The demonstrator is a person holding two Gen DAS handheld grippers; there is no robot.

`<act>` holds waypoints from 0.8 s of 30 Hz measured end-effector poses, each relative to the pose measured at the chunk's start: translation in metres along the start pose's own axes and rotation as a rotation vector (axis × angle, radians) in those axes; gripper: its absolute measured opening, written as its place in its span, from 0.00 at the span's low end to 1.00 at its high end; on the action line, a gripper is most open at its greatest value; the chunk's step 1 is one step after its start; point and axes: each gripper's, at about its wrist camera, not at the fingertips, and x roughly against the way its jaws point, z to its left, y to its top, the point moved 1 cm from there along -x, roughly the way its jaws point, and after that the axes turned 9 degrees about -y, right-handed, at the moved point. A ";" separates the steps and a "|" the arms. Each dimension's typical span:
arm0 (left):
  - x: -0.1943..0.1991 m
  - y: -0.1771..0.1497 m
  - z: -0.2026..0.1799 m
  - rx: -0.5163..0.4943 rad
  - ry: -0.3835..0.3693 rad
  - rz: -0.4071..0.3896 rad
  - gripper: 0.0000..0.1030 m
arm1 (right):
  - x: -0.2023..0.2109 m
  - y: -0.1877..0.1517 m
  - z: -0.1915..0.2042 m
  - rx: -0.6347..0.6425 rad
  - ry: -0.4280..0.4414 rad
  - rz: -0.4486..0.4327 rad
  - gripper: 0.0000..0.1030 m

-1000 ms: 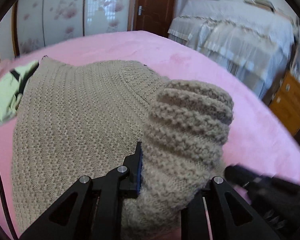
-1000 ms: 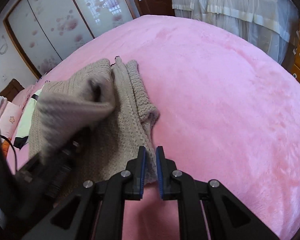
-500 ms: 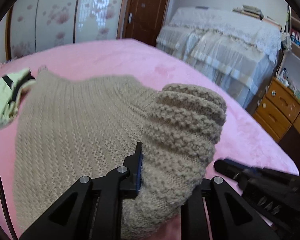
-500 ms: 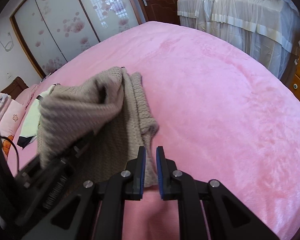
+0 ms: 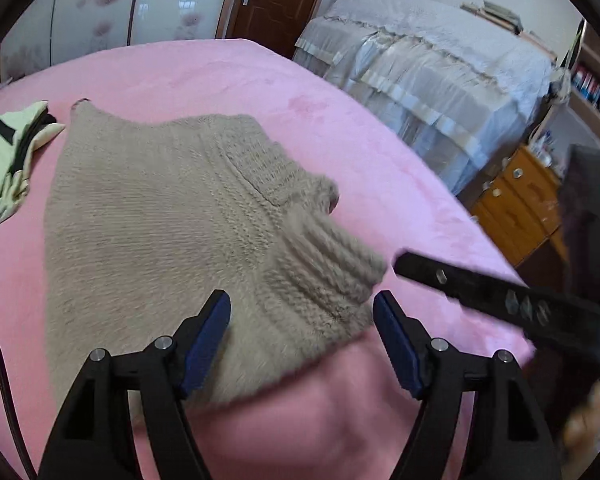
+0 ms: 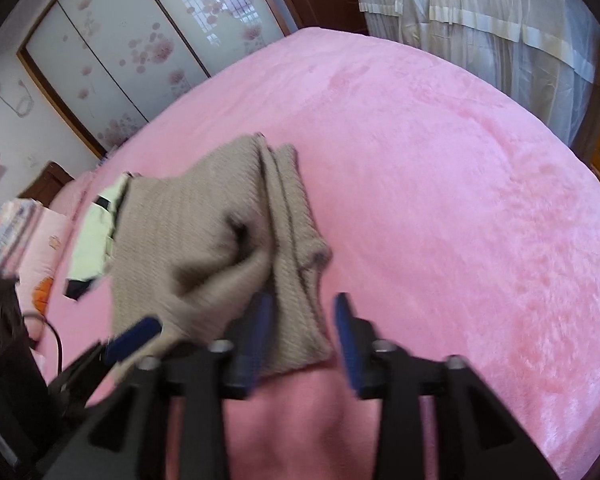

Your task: Fold large clothes

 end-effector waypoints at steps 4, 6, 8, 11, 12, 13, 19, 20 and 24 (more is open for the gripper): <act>0.046 0.002 0.033 0.067 0.095 -0.055 0.72 | 0.010 0.017 0.005 -0.014 0.108 0.025 0.46; 0.057 0.001 0.057 0.082 0.204 -0.061 0.72 | 0.007 0.024 0.016 0.007 0.148 0.072 0.54; 0.062 -0.003 0.089 0.129 0.284 -0.031 0.72 | -0.003 0.027 0.028 0.023 0.177 0.135 0.61; 0.053 -0.006 0.122 0.183 0.289 0.017 0.72 | -0.028 0.031 0.040 0.036 0.182 0.227 0.62; 0.050 -0.007 0.129 0.195 0.275 0.032 0.72 | -0.036 0.032 0.042 0.041 0.167 0.255 0.62; 0.047 -0.008 0.133 0.209 0.264 0.045 0.72 | -0.046 0.033 0.043 0.045 0.157 0.285 0.62; 0.007 0.000 0.147 0.272 0.139 0.106 0.60 | -0.079 0.033 0.042 0.042 0.206 0.357 0.20; 0.003 -0.001 0.150 0.279 0.137 0.112 0.59 | -0.080 0.033 0.041 0.054 0.196 0.355 0.14; 0.005 -0.004 0.146 0.279 0.117 0.097 0.39 | -0.064 0.025 0.028 0.094 0.174 0.265 0.12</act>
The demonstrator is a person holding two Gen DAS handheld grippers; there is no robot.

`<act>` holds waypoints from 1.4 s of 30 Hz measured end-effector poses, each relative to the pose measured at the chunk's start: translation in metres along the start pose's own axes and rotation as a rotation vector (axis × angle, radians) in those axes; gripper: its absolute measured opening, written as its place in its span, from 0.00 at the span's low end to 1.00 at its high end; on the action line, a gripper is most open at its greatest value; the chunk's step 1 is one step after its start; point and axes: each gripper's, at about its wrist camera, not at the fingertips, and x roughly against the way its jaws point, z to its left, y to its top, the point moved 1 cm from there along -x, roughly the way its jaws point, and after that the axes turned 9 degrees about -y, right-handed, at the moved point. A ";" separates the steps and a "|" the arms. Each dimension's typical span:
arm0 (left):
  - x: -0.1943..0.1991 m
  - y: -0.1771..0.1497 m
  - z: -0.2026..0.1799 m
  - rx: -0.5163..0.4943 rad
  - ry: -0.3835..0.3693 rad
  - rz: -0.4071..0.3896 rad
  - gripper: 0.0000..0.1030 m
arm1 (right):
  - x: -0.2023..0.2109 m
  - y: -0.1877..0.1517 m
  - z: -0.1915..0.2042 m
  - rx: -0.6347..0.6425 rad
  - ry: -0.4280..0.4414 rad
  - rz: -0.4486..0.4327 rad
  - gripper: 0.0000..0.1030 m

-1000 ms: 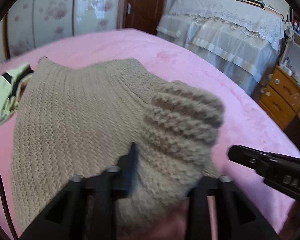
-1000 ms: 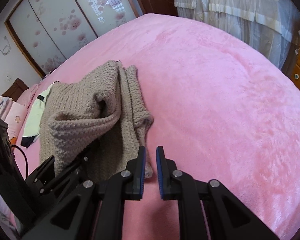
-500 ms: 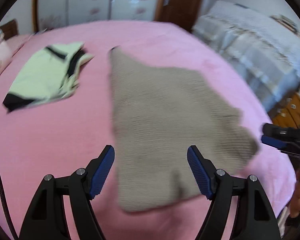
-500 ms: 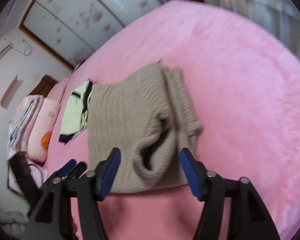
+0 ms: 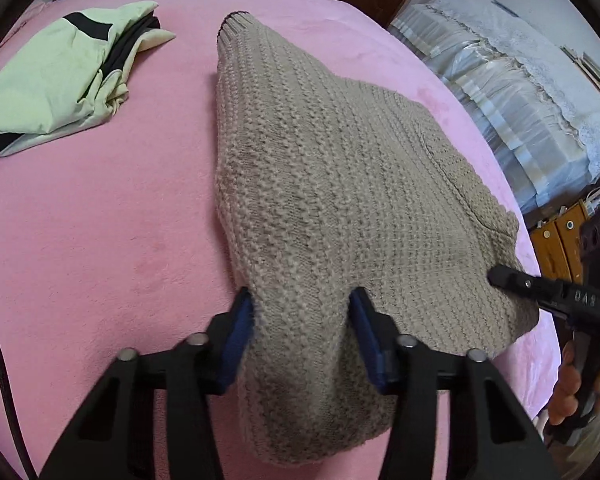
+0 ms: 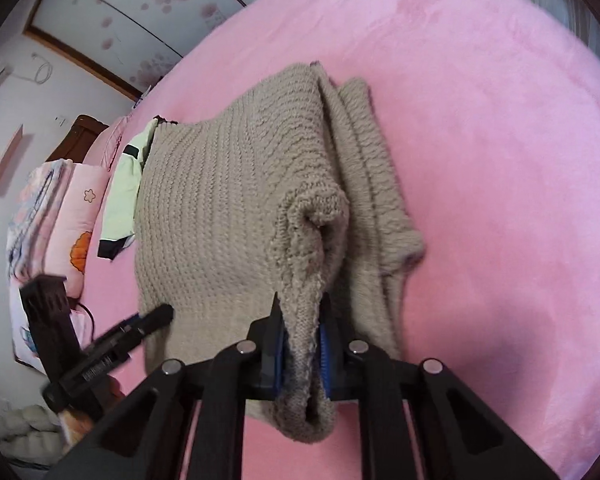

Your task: Fold large clothes

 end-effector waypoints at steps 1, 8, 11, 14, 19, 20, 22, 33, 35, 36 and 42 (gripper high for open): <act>0.002 -0.002 0.001 -0.005 -0.005 -0.007 0.36 | 0.007 -0.006 -0.002 0.006 0.007 -0.030 0.12; -0.006 -0.023 0.002 -0.055 0.035 -0.036 0.33 | -0.031 -0.042 -0.025 -0.038 -0.044 -0.046 0.13; -0.004 -0.021 -0.005 -0.077 0.064 -0.040 0.42 | -0.022 -0.040 -0.019 -0.029 -0.055 -0.079 0.19; 0.004 -0.016 -0.009 -0.093 0.082 0.021 0.67 | -0.008 -0.033 -0.011 0.009 -0.085 -0.028 0.26; 0.027 0.019 -0.012 -0.146 0.084 0.018 0.67 | 0.032 -0.002 -0.005 0.048 -0.117 -0.085 0.49; 0.028 0.030 -0.011 -0.139 0.087 0.012 0.68 | 0.036 0.009 -0.004 0.056 -0.118 -0.106 0.55; 0.024 0.058 -0.005 -0.105 0.080 0.011 0.68 | 0.035 0.035 0.000 0.066 -0.129 -0.129 0.56; -0.032 0.145 0.015 -0.034 0.078 0.015 0.68 | -0.067 0.150 0.013 0.046 -0.165 -0.056 0.55; -0.040 0.147 0.013 -0.072 0.122 0.019 0.68 | -0.073 0.152 0.012 0.069 -0.160 -0.076 0.14; -0.047 0.147 0.010 -0.113 0.149 0.031 0.59 | -0.075 0.153 0.016 0.092 -0.179 -0.082 0.12; -0.065 0.140 0.003 -0.151 0.226 0.007 0.54 | -0.091 0.147 0.012 0.161 -0.270 -0.117 0.12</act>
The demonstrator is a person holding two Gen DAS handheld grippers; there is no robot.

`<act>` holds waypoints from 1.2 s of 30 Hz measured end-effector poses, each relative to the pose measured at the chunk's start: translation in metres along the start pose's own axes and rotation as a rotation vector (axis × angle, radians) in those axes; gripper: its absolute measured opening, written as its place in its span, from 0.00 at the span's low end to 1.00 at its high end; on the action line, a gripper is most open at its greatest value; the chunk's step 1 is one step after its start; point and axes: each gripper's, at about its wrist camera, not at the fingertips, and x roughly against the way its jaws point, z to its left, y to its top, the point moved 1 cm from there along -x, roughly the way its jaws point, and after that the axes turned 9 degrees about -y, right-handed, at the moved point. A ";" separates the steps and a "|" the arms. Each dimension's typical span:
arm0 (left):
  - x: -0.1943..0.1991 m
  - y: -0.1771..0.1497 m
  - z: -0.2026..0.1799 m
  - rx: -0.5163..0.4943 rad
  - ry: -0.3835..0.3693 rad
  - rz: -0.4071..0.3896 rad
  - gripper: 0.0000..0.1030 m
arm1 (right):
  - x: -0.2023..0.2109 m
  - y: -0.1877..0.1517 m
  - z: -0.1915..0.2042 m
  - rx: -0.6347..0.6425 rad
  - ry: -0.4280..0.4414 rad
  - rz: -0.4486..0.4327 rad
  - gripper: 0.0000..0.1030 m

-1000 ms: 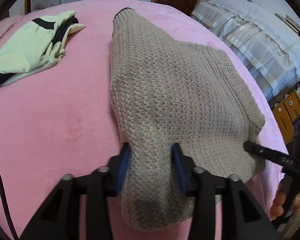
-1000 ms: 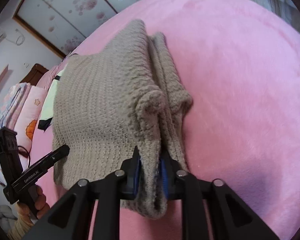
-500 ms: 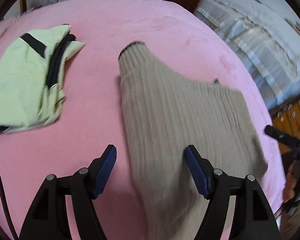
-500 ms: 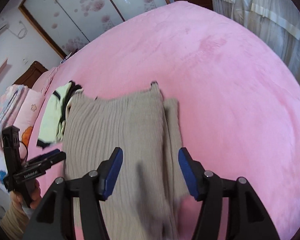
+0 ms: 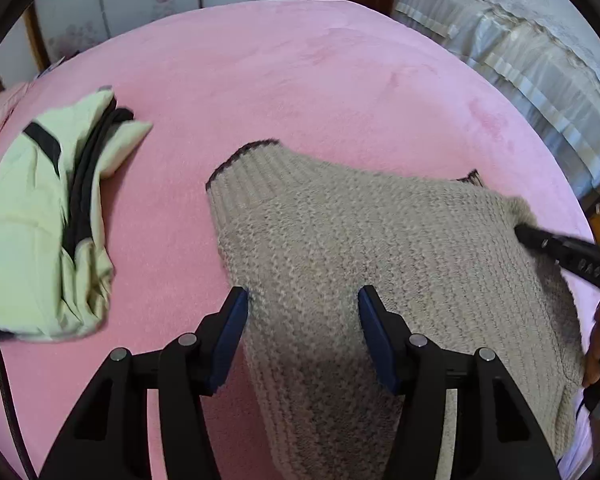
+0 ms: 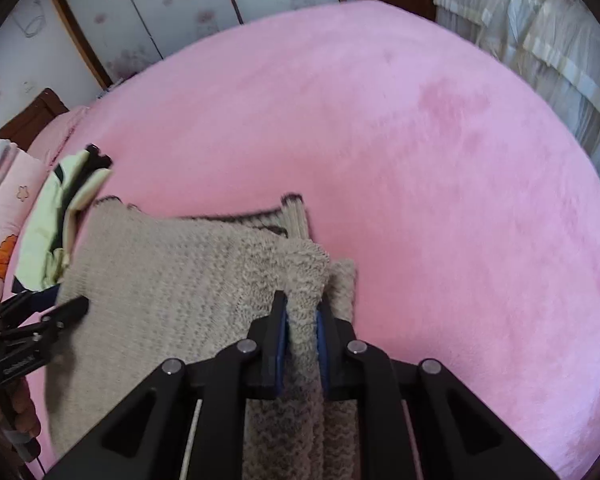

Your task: Fold large clothes

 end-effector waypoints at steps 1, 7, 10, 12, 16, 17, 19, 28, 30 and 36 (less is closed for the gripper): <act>-0.001 -0.002 0.001 0.011 -0.003 -0.012 0.54 | -0.002 -0.002 -0.002 -0.003 0.002 -0.008 0.12; 0.014 -0.008 0.004 0.004 0.001 -0.054 0.61 | 0.021 -0.004 -0.008 -0.025 -0.051 -0.034 0.43; 0.032 -0.008 0.002 0.006 0.020 -0.041 0.67 | 0.047 -0.007 -0.014 -0.048 -0.061 -0.040 0.45; 0.046 -0.010 -0.001 -0.001 0.021 -0.039 0.67 | 0.068 -0.012 -0.016 -0.041 -0.064 -0.048 0.45; 0.083 -0.021 -0.017 -0.023 0.002 -0.035 0.68 | 0.110 -0.023 -0.010 0.012 -0.093 -0.050 0.51; 0.093 -0.023 -0.021 -0.026 0.002 -0.031 0.68 | 0.117 -0.023 -0.004 0.021 -0.106 -0.044 0.58; 0.111 -0.027 -0.028 -0.022 -0.020 -0.043 0.68 | 0.138 -0.029 0.003 0.029 -0.123 -0.060 0.61; 0.182 -0.040 -0.058 -0.031 -0.015 -0.089 0.80 | 0.224 -0.053 0.021 0.054 0.022 -0.249 0.61; 0.195 -0.045 -0.065 -0.045 -0.020 -0.120 0.80 | 0.233 -0.055 0.027 0.108 0.113 -0.255 0.71; 0.219 -0.059 -0.078 -0.089 -0.055 -0.216 0.80 | 0.223 -0.067 0.030 0.154 0.277 -0.188 1.00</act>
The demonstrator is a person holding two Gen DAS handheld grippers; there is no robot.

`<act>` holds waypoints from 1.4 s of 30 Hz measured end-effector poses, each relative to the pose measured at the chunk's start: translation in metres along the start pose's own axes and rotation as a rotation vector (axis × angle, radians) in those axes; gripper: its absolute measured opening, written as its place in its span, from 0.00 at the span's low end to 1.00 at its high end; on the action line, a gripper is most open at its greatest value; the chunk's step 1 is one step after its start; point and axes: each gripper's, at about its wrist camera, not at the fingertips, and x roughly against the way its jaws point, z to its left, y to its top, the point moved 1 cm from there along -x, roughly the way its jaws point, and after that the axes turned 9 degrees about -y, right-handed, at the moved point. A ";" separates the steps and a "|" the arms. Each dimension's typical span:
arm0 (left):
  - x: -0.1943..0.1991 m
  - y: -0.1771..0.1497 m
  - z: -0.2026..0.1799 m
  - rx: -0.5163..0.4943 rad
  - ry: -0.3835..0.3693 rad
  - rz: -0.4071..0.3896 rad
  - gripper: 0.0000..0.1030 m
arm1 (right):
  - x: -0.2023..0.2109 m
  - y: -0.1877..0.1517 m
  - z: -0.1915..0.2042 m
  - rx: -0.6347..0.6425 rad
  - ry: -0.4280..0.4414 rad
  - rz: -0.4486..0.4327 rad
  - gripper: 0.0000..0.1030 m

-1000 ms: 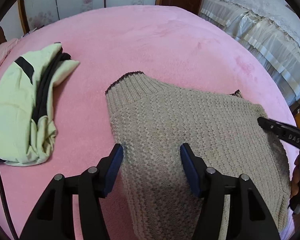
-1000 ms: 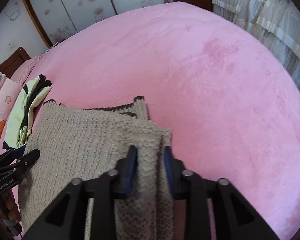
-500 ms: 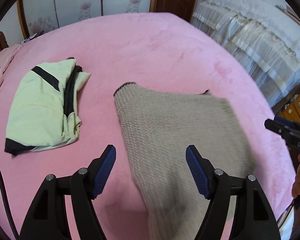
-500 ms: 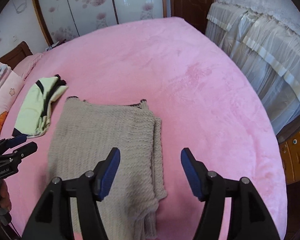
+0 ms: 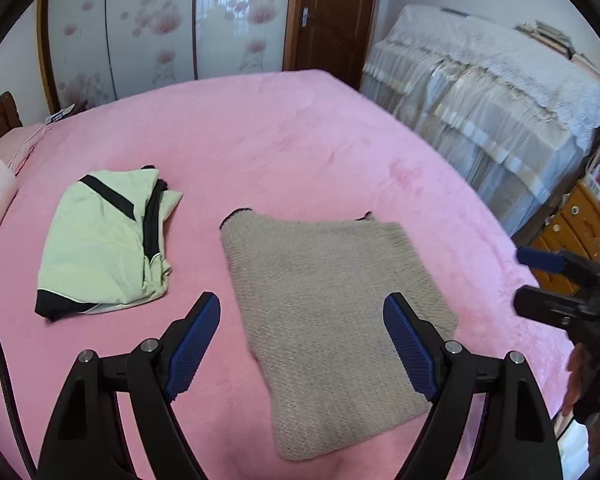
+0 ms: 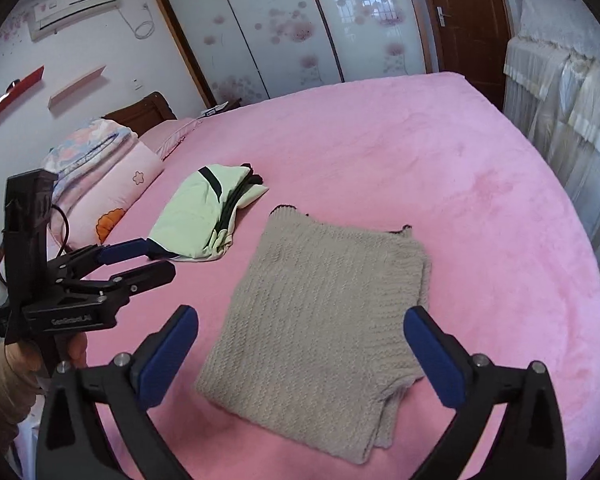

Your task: Fold large clothes

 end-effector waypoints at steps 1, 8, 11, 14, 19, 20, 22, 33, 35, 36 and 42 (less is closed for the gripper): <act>0.002 -0.002 -0.001 -0.002 -0.008 -0.014 0.80 | -0.002 -0.002 -0.001 -0.006 0.009 0.006 1.00; -0.032 -0.029 0.018 0.084 -0.091 0.048 0.80 | -0.033 -0.030 -0.024 -0.065 -0.009 0.077 1.00; -0.060 -0.045 0.033 0.130 -0.123 0.105 0.80 | -0.057 -0.043 -0.041 -0.090 -0.038 0.155 1.00; -0.088 -0.060 0.048 0.157 -0.160 0.157 0.80 | -0.080 -0.056 -0.053 -0.087 -0.060 0.207 1.00; -0.131 -0.078 0.074 0.250 -0.226 0.237 0.80 | -0.108 -0.062 -0.078 -0.157 -0.027 0.260 1.00; -0.137 -0.080 0.077 0.269 -0.255 0.235 0.80 | -0.116 -0.061 -0.083 -0.170 -0.010 0.272 1.00; -0.145 -0.082 0.082 0.280 -0.272 0.215 0.80 | -0.133 -0.061 -0.094 -0.200 0.026 0.300 1.00; -0.191 -0.084 0.089 0.306 -0.345 0.248 0.96 | -0.194 -0.061 -0.119 -0.310 0.237 0.354 1.00; -0.203 -0.083 0.094 0.334 -0.368 0.260 0.96 | -0.201 -0.064 -0.113 -0.272 0.223 0.368 1.00; -0.208 -0.083 0.094 0.342 -0.377 0.260 0.96 | -0.203 -0.065 -0.112 -0.267 0.218 0.366 1.00; -0.217 -0.077 0.092 0.338 -0.367 0.268 0.96 | -0.206 -0.066 -0.113 -0.265 0.229 0.382 1.00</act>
